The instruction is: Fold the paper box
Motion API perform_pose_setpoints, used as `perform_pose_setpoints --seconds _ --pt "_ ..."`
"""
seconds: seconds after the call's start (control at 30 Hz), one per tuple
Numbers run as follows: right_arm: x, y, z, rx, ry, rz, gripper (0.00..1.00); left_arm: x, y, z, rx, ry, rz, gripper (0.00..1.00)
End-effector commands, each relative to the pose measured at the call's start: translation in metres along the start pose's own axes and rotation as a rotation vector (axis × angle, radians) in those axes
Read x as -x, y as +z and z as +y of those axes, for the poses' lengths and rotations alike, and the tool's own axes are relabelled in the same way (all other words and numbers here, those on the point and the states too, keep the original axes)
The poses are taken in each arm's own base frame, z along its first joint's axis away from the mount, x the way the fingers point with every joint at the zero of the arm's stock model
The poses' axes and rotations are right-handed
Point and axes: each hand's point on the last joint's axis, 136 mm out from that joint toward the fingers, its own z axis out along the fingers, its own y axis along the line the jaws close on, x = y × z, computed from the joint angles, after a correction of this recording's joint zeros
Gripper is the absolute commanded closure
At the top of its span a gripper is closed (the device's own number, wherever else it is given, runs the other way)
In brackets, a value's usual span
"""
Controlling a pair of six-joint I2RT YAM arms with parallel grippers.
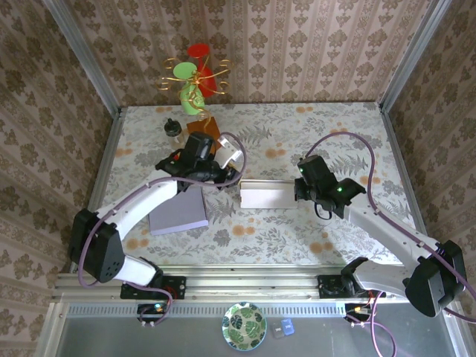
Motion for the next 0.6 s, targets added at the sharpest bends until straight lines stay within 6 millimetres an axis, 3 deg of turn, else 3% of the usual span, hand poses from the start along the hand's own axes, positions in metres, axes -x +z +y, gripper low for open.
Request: perform_pose_setpoints --seconds 0.0,0.57 --pt "-0.005 -0.001 -0.006 -0.048 0.003 0.033 1.00 0.002 -0.017 -0.004 -0.043 -0.131 0.030 0.67" --pt "-0.008 0.001 -0.004 -0.037 0.007 0.055 1.00 -0.015 -0.004 -0.018 -0.126 0.024 0.200 0.55"
